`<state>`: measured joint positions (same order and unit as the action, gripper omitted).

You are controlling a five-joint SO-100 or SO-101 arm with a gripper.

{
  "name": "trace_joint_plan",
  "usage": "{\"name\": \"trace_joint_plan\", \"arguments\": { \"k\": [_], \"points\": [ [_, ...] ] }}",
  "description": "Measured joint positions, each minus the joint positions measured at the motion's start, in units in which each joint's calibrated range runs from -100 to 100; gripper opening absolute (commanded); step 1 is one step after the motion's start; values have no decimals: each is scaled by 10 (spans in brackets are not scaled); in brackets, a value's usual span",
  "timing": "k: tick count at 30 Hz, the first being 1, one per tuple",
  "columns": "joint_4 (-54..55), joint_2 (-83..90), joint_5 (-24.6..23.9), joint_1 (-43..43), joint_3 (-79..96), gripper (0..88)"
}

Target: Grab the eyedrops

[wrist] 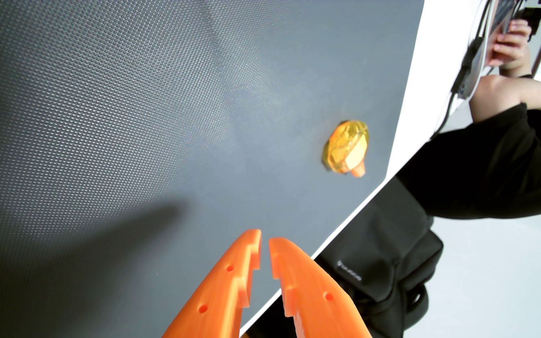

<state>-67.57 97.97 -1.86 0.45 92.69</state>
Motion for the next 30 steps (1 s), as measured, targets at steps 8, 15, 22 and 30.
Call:
{"name": "trace_joint_plan", "arguments": {
  "k": [8,15,22,30],
  "points": [
    [0,0,0,0,0,9],
    [0,0,0,0,0,9],
    [0,0,0,0,0,9],
    [6,0,-8,0,0,10]
  ]
}}
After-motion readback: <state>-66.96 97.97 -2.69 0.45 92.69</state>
